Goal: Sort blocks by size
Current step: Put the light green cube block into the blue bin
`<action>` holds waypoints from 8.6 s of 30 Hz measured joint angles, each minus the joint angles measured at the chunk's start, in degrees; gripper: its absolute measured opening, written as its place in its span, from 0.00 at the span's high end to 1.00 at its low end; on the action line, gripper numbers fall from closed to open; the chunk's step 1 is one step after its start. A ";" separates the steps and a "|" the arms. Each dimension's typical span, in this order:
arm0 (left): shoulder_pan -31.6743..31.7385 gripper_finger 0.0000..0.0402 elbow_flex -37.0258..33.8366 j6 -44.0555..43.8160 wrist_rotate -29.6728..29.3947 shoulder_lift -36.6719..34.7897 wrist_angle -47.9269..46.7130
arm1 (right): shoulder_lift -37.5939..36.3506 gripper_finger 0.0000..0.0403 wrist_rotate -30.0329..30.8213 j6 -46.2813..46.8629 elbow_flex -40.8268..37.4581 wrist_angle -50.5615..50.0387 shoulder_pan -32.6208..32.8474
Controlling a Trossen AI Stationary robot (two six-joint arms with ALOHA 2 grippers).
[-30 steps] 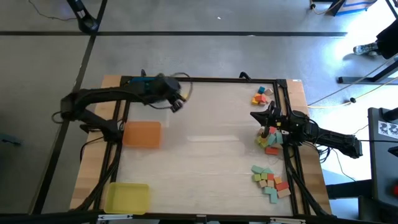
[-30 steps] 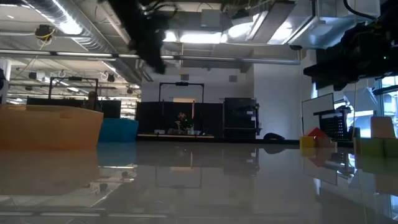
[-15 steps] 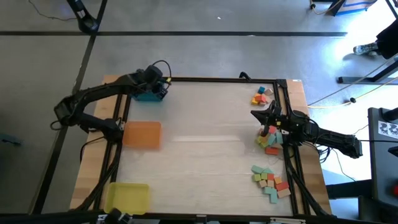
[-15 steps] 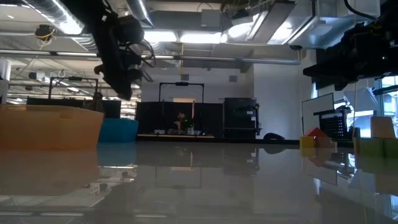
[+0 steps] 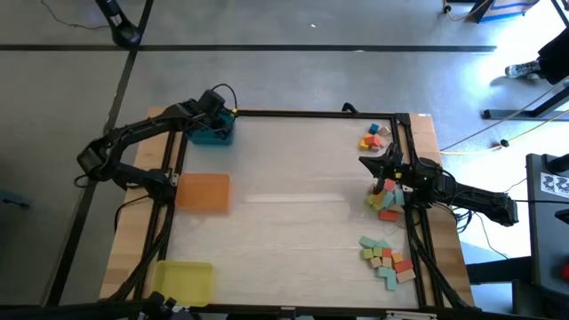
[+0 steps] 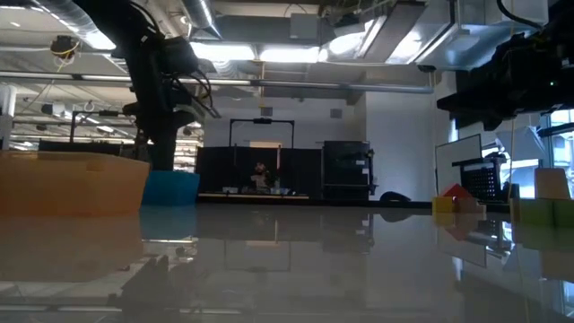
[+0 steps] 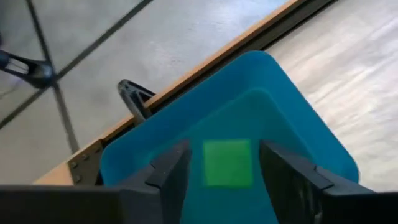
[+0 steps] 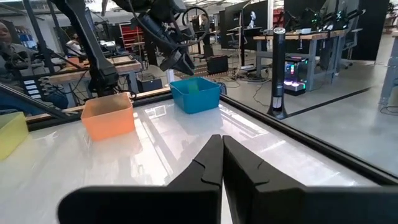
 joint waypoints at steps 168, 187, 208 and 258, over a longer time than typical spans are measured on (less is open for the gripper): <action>-38.63 0.49 -0.28 3.23 9.47 -7.55 21.03 | 84.39 0.67 3.47 -0.91 42.58 -57.46 23.24; -39.91 0.49 -0.28 3.60 5.00 -20.10 16.57 | 84.28 0.66 7.43 -21.49 57.90 -27.75 10.73; -34.73 0.49 -0.24 1.37 -1.13 -25.37 20.45 | 103.01 0.65 -2.21 -21.50 68.83 20.04 0.59; -33.25 0.49 -0.22 3.03 -1.31 -28.48 22.56 | 149.94 0.57 -7.76 -4.99 123.03 30.01 -6.45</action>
